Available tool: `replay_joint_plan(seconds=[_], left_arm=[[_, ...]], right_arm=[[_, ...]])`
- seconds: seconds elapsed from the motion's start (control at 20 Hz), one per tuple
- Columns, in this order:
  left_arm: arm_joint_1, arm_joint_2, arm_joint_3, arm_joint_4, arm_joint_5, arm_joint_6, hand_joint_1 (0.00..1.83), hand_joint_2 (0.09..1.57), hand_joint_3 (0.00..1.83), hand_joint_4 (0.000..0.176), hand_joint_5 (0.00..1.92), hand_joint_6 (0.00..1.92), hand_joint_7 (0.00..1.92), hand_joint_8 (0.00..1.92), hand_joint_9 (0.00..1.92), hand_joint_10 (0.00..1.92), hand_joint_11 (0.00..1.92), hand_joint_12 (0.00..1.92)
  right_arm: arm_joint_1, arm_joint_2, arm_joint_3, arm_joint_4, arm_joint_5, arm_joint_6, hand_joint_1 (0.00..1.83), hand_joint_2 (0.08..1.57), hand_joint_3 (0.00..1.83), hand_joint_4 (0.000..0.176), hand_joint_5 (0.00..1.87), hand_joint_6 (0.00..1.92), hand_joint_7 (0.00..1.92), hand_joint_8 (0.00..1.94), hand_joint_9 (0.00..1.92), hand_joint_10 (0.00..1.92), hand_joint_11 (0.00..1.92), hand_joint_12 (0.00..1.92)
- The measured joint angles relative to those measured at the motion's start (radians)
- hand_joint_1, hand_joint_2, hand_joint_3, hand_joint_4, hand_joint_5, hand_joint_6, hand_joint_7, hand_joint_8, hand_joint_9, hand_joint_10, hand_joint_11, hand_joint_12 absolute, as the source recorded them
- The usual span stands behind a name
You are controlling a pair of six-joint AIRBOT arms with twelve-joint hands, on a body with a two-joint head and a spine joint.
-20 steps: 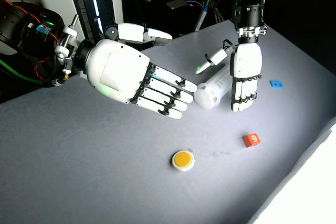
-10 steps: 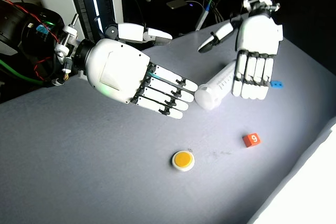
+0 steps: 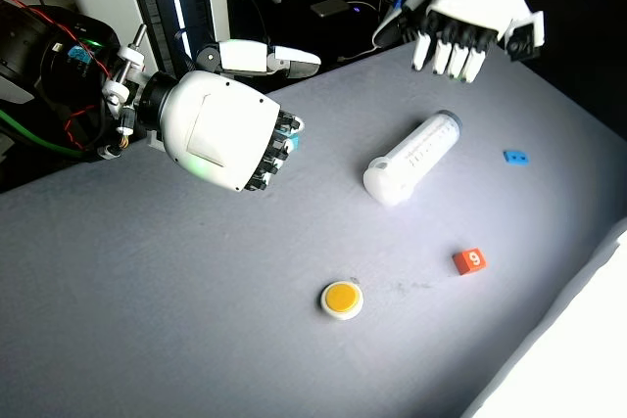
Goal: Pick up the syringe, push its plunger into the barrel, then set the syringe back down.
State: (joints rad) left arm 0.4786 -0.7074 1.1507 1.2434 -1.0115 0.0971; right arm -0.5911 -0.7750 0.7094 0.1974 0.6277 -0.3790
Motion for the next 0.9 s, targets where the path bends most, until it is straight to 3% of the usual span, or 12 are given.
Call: replay_joint_plan(seconds=[0.05, 0.2, 0.4, 0.45, 0.5, 0.65, 0.75, 0.8, 0.9], left_arm=[[0.0, 0.002, 0.007, 0.01, -0.004, 0.004, 1.11, 1.31, 0.01, 0.153, 1.63, 1.92, 1.7, 1.92, 1.75, 1.92, 1.8, 1.92], [0.0, 0.004, 0.01, 0.007, -0.035, 0.003, 1.08, 1.33, 0.02, 0.164, 1.63, 1.92, 1.69, 1.92, 1.72, 1.92, 1.77, 1.92], [-0.011, 0.008, 0.012, 0.018, -0.069, 0.003, 1.12, 1.33, 0.01, 0.139, 1.61, 1.92, 1.65, 1.92, 1.69, 1.92, 1.75, 1.92], [-0.011, 0.008, 0.014, 0.017, -0.087, 0.003, 1.09, 1.34, 0.01, 0.098, 1.62, 1.92, 1.67, 1.92, 1.7, 1.92, 1.74, 1.92], [-0.011, 0.012, 0.014, 0.018, -0.11, -0.008, 1.08, 1.35, 0.02, 0.085, 1.63, 1.92, 1.66, 1.92, 1.69, 1.92, 1.72, 1.92], [-0.008, 0.012, 0.014, 0.033, -0.172, -0.032, 1.1, 1.3, 0.0, 0.08, 1.57, 1.92, 1.62, 1.92, 1.62, 1.92, 1.65, 1.92], [0.0, 0.012, 0.017, 0.032, -0.224, -0.023, 1.07, 1.33, 0.01, 0.088, 1.57, 1.92, 1.62, 1.92, 1.62, 1.92, 1.66, 1.92], [0.0, 0.012, 0.02, 0.037, -0.238, -0.002, 1.09, 1.33, 0.0, 0.132, 1.56, 1.92, 1.61, 1.92, 1.61, 1.92, 1.66, 1.92], [0.006, 0.013, 0.013, 0.032, -0.249, 0.023, 1.1, 1.33, 0.0, 0.144, 1.55, 1.92, 1.61, 1.92, 1.61, 1.92, 1.66, 1.92]], right_arm=[[0.0, 0.0, 0.0, 0.003, -0.004, -0.003, 0.97, 1.44, 0.02, 0.173, 1.48, 1.92, 1.63, 1.94, 1.68, 1.92, 1.82, 1.92], [0.0, 0.0, 0.0, 0.002, 0.0, -0.003, 0.98, 1.46, 0.01, 0.176, 1.49, 1.92, 1.63, 1.94, 1.7, 1.92, 1.85, 1.92], [0.0, 0.0, 0.0, 0.002, 0.0, -0.003, 0.9, 1.46, 0.01, 0.176, 1.47, 1.92, 1.61, 1.94, 1.68, 1.92, 1.84, 1.92], [0.0, 0.0, 0.0, 0.002, 0.0, -0.003, 0.87, 1.46, 0.01, 0.176, 1.45, 1.92, 1.58, 1.94, 1.64, 1.92, 1.79, 1.92], [0.0, 0.0, 0.0, 0.0, 0.002, -0.003, 0.82, 1.47, 0.01, 0.176, 1.43, 1.92, 1.56, 1.94, 1.62, 1.92, 1.76, 1.92], [0.0, 0.0, 0.0, 0.0, 0.003, -0.003, 0.84, 1.44, 0.0, 0.176, 1.4, 1.92, 1.52, 1.94, 1.58, 1.92, 1.75, 1.92], [0.0, 0.0, 0.0, 0.0, 0.004, -0.004, 0.81, 1.45, 0.0, 0.176, 1.39, 1.92, 1.51, 1.94, 1.58, 1.92, 1.74, 1.92], [0.0, 0.0, 0.0, 0.0, 0.004, -0.004, 0.8, 1.45, 0.0, 0.176, 1.38, 1.92, 1.5, 1.94, 1.57, 1.92, 1.74, 1.92], [0.0, 0.0, 0.0, 0.0, 0.004, -0.004, 0.79, 1.44, 0.0, 0.176, 1.38, 1.92, 1.5, 1.94, 1.57, 1.92, 1.74, 1.92]])
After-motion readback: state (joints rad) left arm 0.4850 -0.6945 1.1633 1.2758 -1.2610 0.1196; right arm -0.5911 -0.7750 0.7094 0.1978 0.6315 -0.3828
